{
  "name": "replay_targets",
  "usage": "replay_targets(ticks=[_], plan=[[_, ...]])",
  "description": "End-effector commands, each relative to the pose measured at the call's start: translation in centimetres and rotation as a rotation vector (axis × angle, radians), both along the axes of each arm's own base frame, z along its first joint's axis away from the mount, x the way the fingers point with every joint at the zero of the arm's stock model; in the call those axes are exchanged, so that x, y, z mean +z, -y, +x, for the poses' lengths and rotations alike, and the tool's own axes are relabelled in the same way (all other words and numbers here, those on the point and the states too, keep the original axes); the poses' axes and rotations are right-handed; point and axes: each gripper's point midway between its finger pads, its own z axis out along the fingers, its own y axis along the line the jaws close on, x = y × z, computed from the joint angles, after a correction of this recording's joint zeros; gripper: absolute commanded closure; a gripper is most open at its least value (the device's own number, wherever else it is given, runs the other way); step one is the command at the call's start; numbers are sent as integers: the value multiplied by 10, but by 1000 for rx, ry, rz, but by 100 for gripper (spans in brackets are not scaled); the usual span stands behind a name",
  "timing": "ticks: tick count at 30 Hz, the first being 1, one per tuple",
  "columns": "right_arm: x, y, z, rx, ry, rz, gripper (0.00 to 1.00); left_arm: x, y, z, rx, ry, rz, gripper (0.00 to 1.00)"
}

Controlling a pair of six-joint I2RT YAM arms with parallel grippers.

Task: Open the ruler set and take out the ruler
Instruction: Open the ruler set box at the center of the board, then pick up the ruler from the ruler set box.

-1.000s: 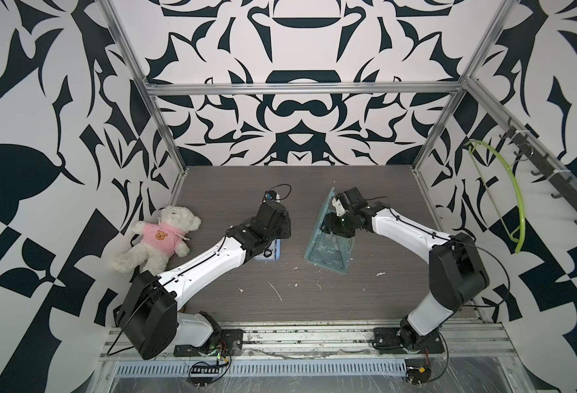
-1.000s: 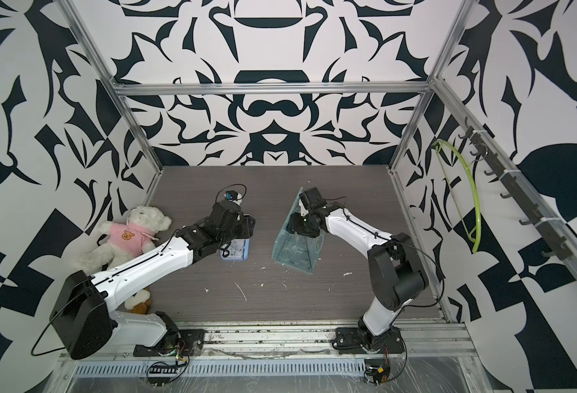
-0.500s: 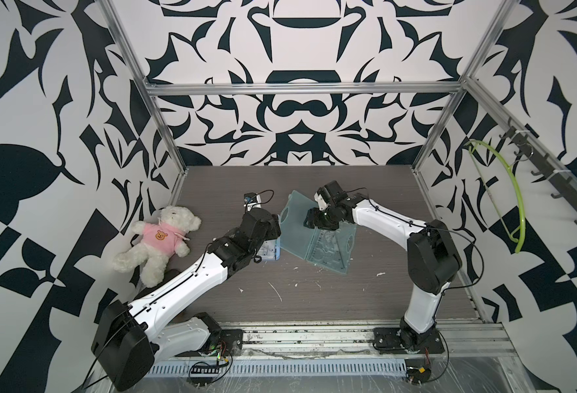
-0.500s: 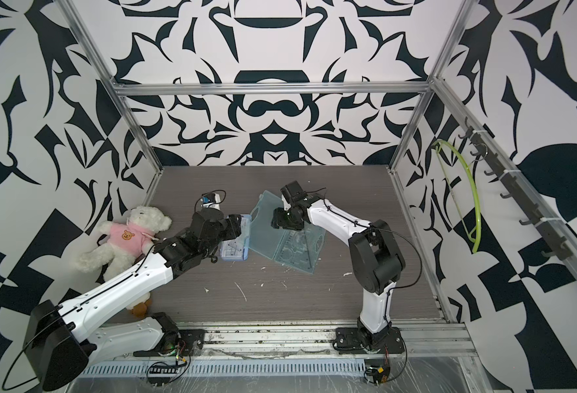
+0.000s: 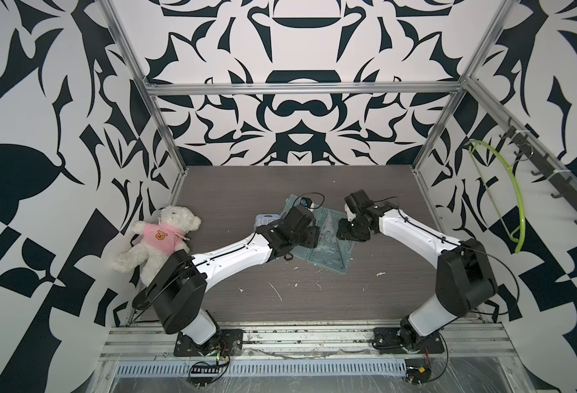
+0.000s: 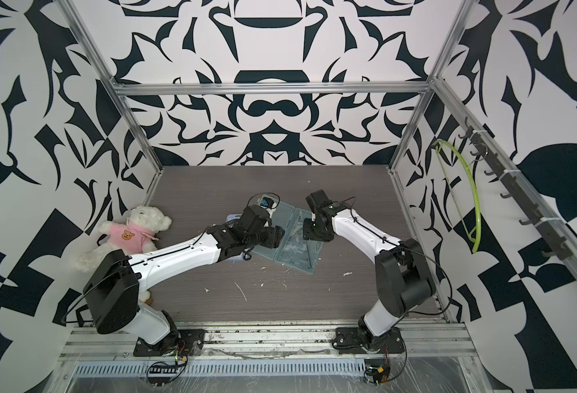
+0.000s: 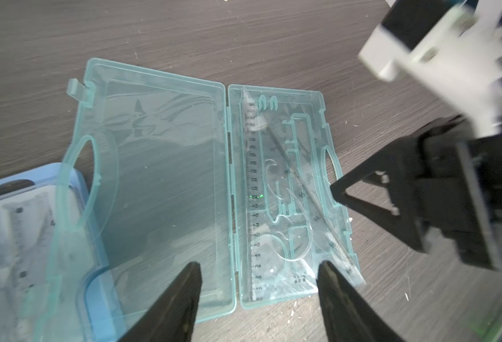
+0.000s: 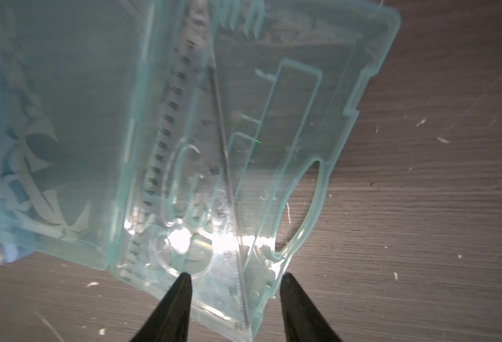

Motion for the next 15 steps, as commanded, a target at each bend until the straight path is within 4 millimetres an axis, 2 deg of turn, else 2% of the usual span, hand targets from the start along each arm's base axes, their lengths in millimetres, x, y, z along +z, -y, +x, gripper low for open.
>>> replay_targets(ticks=[1,7,15], plan=[[-6,-1,0,40,-9,-33,54,-9,12,-6,-36,-63,-53,33],[-18,-3,5,69,-21,-62,59,-34,15,-13,-13,-152,-77,34],[-23,-15,8,119,-14,-100,58,-38,11,-8,40,-158,-78,33]])
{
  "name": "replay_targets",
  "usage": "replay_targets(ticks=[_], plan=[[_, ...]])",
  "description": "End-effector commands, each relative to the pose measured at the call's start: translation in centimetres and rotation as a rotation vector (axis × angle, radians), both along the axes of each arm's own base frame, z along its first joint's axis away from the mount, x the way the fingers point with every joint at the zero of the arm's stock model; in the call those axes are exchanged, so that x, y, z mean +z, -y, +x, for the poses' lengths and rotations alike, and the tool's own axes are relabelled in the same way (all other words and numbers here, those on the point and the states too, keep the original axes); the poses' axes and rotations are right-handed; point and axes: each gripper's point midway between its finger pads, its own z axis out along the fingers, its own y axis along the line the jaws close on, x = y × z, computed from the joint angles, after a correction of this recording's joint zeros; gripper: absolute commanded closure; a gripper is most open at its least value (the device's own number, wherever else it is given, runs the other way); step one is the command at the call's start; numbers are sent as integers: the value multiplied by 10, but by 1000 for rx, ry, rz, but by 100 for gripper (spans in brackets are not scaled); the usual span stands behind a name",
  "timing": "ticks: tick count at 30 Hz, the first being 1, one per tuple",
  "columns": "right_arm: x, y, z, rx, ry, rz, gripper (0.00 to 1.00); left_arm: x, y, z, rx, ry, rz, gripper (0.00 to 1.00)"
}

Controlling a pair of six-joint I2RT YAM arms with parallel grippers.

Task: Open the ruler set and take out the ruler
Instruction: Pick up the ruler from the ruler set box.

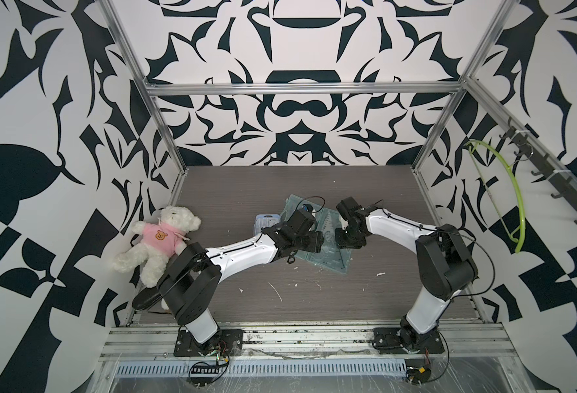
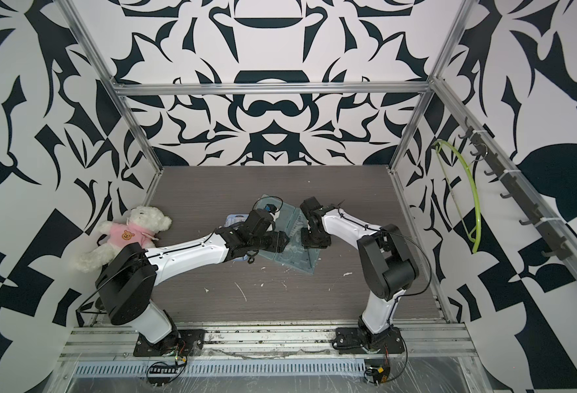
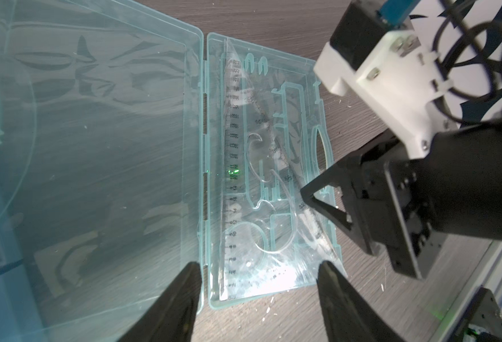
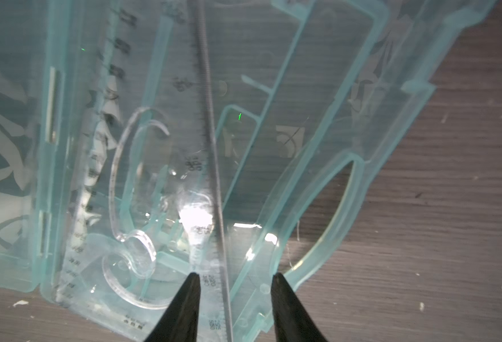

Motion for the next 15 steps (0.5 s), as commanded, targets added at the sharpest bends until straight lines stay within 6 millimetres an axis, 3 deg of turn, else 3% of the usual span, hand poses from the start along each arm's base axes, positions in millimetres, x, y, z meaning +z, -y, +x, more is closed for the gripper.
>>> replay_targets(ticks=[1,15], plan=[[10,-8,12,38,51,-21,58,-5,-6,2,33,-12,-3,33],[-5,-18,21,87,44,-90,62,-10,-21,5,84,-27,2,33]])
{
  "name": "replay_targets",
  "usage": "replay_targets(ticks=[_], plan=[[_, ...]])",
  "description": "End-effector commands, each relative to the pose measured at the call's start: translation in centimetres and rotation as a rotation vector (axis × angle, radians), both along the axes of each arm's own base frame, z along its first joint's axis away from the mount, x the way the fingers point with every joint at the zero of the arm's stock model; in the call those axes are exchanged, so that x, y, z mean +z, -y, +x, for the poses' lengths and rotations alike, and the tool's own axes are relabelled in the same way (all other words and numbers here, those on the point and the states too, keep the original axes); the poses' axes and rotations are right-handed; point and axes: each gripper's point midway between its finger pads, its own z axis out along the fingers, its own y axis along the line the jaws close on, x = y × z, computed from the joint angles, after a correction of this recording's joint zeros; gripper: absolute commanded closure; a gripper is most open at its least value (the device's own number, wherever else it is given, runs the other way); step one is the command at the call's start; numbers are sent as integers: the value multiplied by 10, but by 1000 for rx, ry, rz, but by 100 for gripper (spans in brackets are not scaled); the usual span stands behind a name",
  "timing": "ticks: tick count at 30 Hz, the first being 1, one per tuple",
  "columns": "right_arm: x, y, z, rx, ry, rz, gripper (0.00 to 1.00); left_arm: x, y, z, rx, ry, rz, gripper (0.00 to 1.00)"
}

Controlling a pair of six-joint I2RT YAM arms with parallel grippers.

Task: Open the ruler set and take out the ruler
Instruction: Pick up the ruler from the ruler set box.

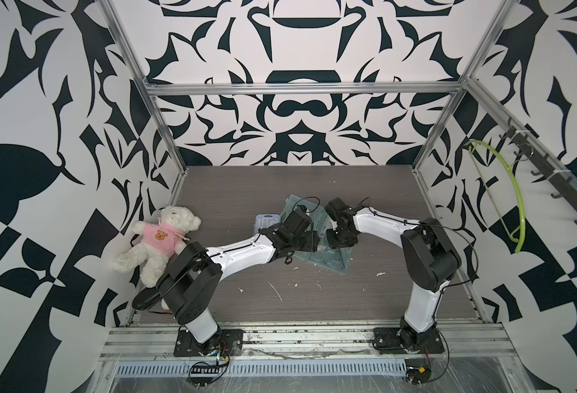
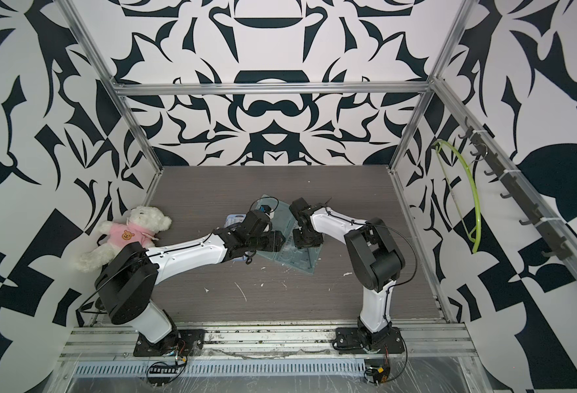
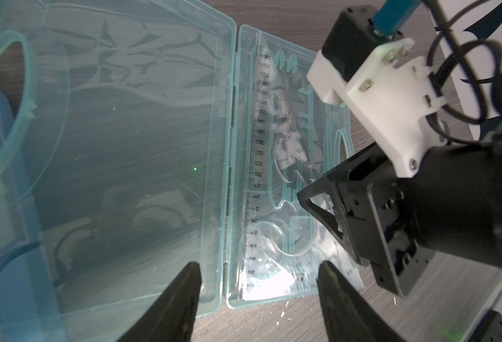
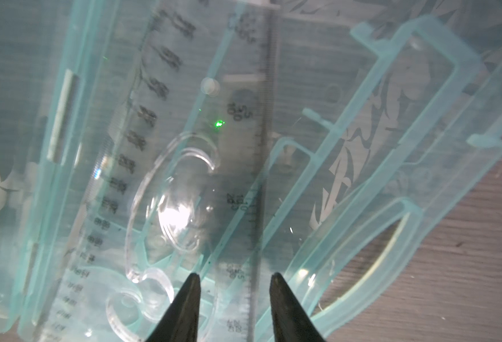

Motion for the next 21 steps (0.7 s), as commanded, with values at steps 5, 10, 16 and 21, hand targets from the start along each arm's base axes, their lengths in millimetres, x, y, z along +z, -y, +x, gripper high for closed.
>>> replay_targets(ticks=[5,10,16,21], plan=[[8,-6,12,21,41,-26,69,2,-7,0,19,4,3,33],[12,-8,13,25,50,-24,74,2,-7,0,20,4,3,33],[15,-10,13,31,58,-27,84,0,-7,0,19,1,4,33],[23,-11,13,33,73,-24,86,-1,-7,0,19,-2,5,33]])
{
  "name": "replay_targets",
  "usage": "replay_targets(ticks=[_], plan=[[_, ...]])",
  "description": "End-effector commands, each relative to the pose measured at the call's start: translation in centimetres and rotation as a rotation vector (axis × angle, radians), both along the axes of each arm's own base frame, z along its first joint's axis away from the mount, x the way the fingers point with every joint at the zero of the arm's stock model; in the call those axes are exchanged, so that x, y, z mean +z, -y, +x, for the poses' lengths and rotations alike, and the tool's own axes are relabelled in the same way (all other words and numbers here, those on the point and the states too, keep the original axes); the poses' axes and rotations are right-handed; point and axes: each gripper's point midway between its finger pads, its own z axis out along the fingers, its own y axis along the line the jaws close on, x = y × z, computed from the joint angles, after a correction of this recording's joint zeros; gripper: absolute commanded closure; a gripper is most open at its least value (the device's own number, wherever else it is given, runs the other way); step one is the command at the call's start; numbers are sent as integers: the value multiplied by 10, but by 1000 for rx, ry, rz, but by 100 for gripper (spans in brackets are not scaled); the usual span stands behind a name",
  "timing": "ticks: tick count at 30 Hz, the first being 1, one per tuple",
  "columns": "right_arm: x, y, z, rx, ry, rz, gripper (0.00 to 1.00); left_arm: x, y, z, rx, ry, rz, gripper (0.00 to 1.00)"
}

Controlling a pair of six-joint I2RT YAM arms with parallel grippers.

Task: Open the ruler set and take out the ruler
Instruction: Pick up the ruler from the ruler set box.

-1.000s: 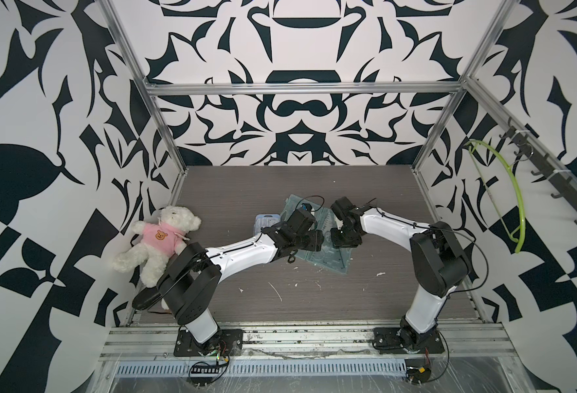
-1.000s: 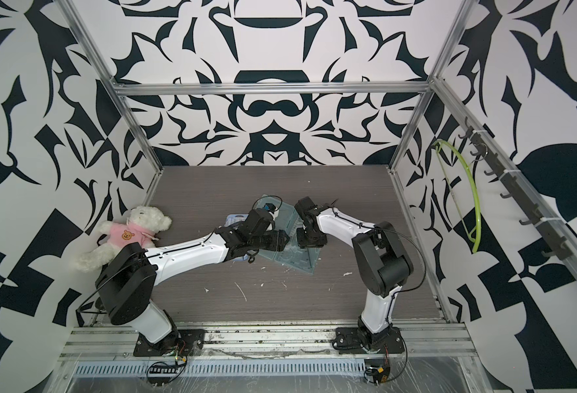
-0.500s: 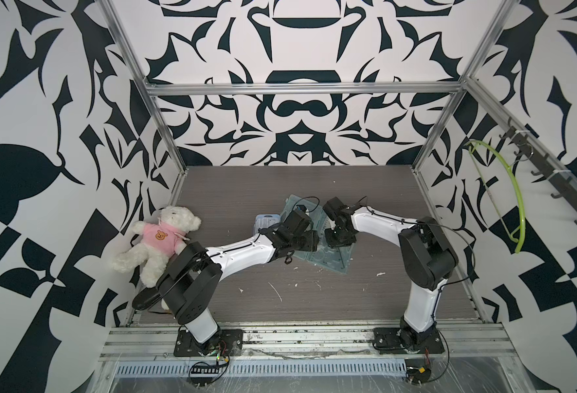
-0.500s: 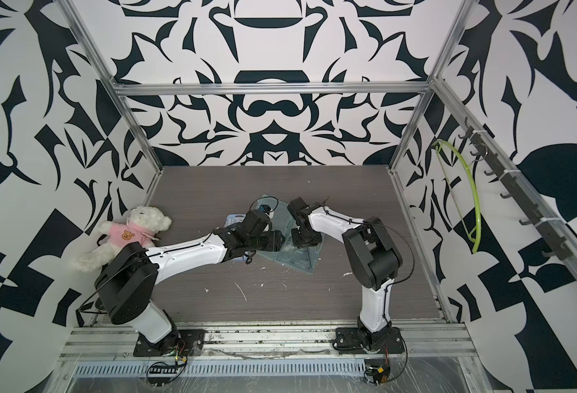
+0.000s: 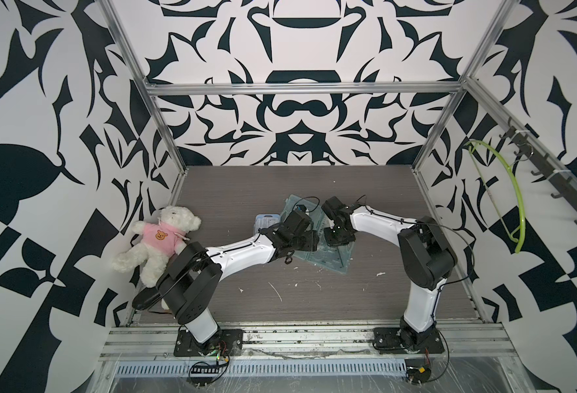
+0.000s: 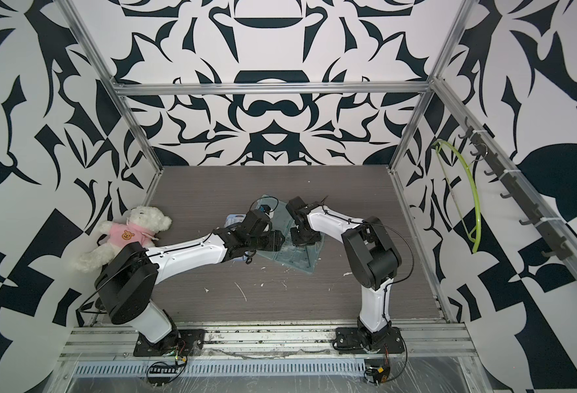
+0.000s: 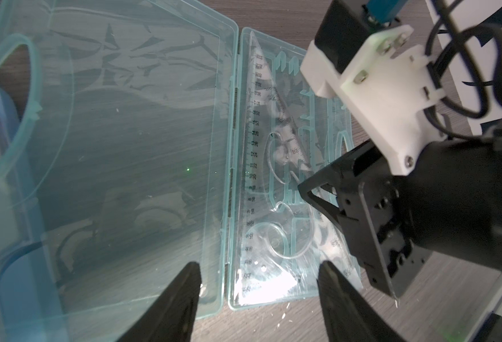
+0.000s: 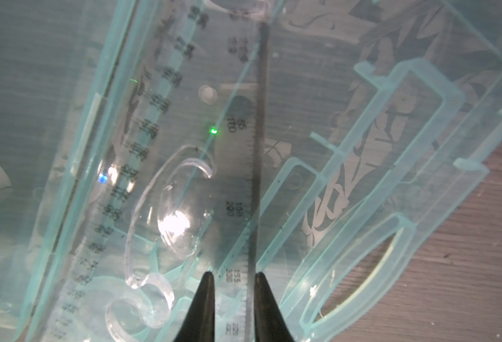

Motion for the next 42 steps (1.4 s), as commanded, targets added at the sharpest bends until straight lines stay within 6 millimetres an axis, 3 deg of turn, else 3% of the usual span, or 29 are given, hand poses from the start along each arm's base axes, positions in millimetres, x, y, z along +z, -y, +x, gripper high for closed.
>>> replay_targets(ticks=[1,20,27,32,37,42], plan=[[21,-3,8,5,50,2,86,-1,-6,-2,11,-5,2,33],[48,-6,9,2,96,44,87,1,-4,0,13,0,-1,33],[59,-1,18,-39,125,60,87,14,-10,6,30,46,1,33],[68,23,35,-178,142,86,87,33,-17,15,35,98,-4,33],[76,66,57,-400,159,147,87,44,-21,24,32,138,4,33],[71,113,77,-623,148,204,87,51,-10,29,0,150,-13,33]])
